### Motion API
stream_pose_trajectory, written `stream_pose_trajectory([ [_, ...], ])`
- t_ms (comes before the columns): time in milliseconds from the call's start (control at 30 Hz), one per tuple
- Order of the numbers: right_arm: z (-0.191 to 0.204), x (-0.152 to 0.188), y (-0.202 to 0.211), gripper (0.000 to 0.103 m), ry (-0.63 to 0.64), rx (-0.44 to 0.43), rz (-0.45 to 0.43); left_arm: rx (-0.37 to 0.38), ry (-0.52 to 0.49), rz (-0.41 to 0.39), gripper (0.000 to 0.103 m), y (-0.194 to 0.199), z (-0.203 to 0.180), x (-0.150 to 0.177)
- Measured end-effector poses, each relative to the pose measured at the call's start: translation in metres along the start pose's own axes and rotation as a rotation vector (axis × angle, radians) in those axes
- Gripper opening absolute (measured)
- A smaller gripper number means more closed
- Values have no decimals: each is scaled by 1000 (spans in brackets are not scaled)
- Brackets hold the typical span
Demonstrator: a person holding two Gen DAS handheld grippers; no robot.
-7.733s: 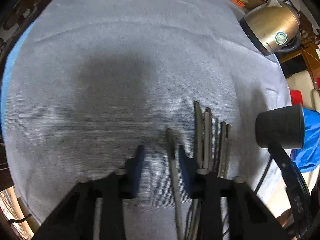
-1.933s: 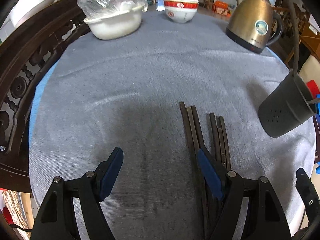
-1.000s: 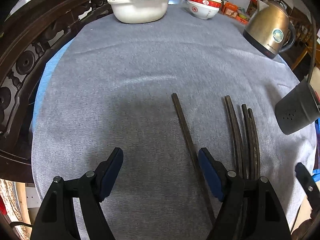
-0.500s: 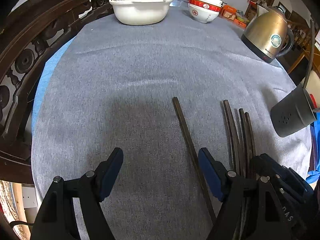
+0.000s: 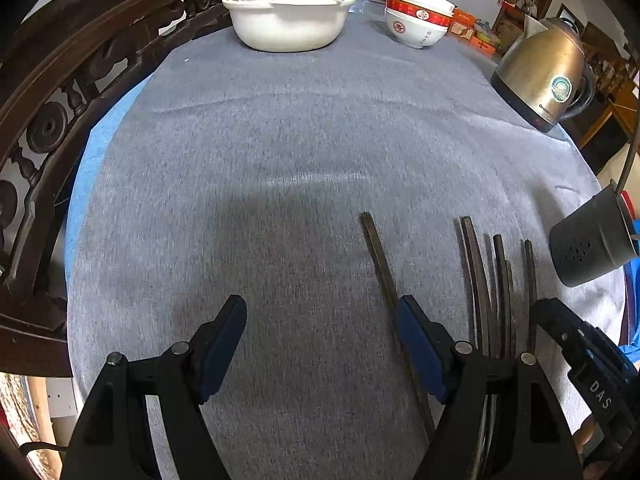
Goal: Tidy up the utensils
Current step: 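Close the left tool on one chopstick while the right tool grasps another chopstick, then lift the left tool's chopstick over the grey cup while the right tool carries its chopstick there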
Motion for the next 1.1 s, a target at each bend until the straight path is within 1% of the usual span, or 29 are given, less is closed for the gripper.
stream_pose_trajectory([
  [167, -4, -16, -13, 32, -40, 9, 39, 28, 22, 34, 78, -2, 1, -12],
  [233, -5, -22, -16, 30, -51, 14, 47, 49, 30, 53, 78, -3, -2, -18],
  [333, -3, -30, -20, 27, -42, 46, 72, 52, 27, 78, 73, -4, -7, -24],
  [400, -2, -34, -23, 25, -38, 60, 85, 62, 26, 106, 63, -7, -12, -30],
  [433, 0, -37, -24, 21, -30, 76, 96, 60, 25, 116, 61, -9, -14, -33],
  [500, -1, -39, -26, 16, -18, 96, 105, 37, 29, 146, 52, -17, -16, -39],
  [567, 1, -40, -27, 12, 0, 111, 108, 35, 30, 166, 47, -22, -17, -42],
  [600, 2, -40, -28, 11, 13, 118, 106, 26, 26, 165, 46, -24, -19, -44],
  [633, 3, -40, -28, 10, 25, 122, 102, 13, 18, 159, 42, -24, -21, -45],
  [667, 5, -41, -29, 9, 35, 125, 99, -1, 11, 158, 37, -25, -23, -46],
  [700, 6, -40, -29, 8, 41, 124, 97, -6, 4, 154, 29, -25, -24, -47],
  [733, 6, -40, -29, 6, 40, 101, 95, -13, -4, 148, 26, -25, -26, -47],
  [767, 6, -39, -28, 6, 34, 75, 93, -16, -6, 148, 16, -25, -27, -48],
  [800, 5, -39, -26, 6, 27, 53, 91, -12, -8, 151, 11, -25, -27, -47],
  [900, 3, -37, -14, 6, 16, 16, 59, 13, -4, 146, 9, -22, -30, -44],
  [1000, 3, -39, 5, 6, 14, -29, 7, 23, -3, 102, 8, -6, -33, -38],
  [1100, 3, -38, 28, 6, 11, -68, -49, 34, -2, 51, 8, 19, -34, -32],
])
Point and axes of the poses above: each gripper's, at about its wrist camera, not at the fingertips, and y roughly against the way its jaws point, z to its left, x to its underside, the point moved 7 cm from there along -y, roughly the way its jaws point, and after that the axes turned 14 degrees about z, right-handed, at the moved point
